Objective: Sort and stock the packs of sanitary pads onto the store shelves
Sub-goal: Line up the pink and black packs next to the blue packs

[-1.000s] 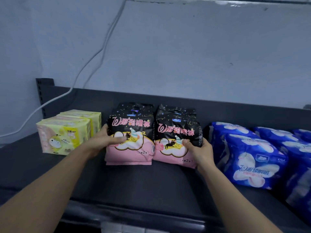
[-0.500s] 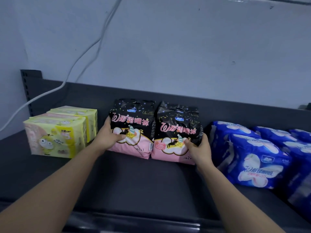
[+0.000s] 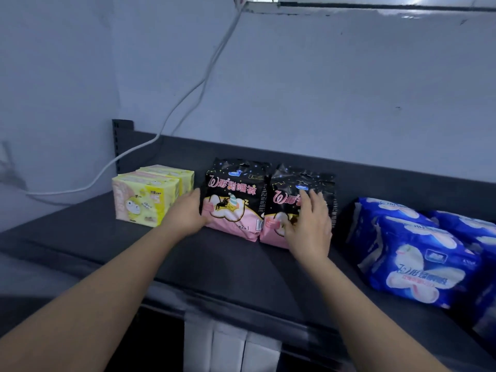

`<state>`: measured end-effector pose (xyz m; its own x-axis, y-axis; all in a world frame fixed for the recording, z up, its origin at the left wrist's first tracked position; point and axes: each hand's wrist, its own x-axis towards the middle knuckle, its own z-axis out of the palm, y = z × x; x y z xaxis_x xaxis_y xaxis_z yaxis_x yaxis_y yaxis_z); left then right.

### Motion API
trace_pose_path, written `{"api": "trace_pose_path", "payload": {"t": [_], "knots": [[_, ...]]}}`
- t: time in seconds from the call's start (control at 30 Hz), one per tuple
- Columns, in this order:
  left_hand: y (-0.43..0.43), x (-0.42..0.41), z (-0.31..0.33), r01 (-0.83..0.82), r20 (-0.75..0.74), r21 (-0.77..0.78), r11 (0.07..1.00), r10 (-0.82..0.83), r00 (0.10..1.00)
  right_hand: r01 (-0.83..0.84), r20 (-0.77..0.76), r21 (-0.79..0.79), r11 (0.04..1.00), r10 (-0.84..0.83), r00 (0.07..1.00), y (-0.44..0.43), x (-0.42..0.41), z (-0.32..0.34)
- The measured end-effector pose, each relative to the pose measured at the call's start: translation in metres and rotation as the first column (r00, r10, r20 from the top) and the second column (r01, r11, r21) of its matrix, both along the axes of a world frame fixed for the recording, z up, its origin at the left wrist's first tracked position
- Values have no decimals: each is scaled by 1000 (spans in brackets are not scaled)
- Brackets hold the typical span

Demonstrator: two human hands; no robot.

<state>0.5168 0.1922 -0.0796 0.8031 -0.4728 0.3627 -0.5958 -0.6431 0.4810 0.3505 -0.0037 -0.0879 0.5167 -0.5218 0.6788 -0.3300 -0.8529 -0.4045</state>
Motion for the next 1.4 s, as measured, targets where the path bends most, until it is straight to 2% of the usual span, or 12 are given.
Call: {"api": "trace_pose_path", "payload": {"t": [0.07,0.13,0.3,0.47,0.67,0.83,1.0,1.2,1.4], "knots": [[19,-16,0,-64,17,97,993,63,998,-101,-47,-26,995,100,994,11,-1,-2],[44,-37,0,-134,39,163,977,130,991,-204,-157,-10,979,200,967,26,-7,-3],[124,-101,-4,-327,113,296,897,307,945,-415,-385,0,910,383,840,77,-24,-7],[207,-180,2,-526,203,428,735,490,848,-637,-499,4,771,554,667,158,-44,-5],[317,-286,14,-725,333,499,474,668,666,-846,-541,14,533,716,442,283,-74,-2],[406,-375,15,-809,343,515,284,796,498,-938,-571,32,345,777,266,388,-111,2],[486,-465,12,-841,312,522,141,886,342,-982,-584,43,182,802,124,487,-160,3],[574,-571,7,-845,290,535,10,937,195,-997,-596,75,21,802,-28,597,-234,-1],[647,-667,2,-831,293,546,-104,953,74,-991,-596,87,-101,792,-133,693,-308,-2]]}}
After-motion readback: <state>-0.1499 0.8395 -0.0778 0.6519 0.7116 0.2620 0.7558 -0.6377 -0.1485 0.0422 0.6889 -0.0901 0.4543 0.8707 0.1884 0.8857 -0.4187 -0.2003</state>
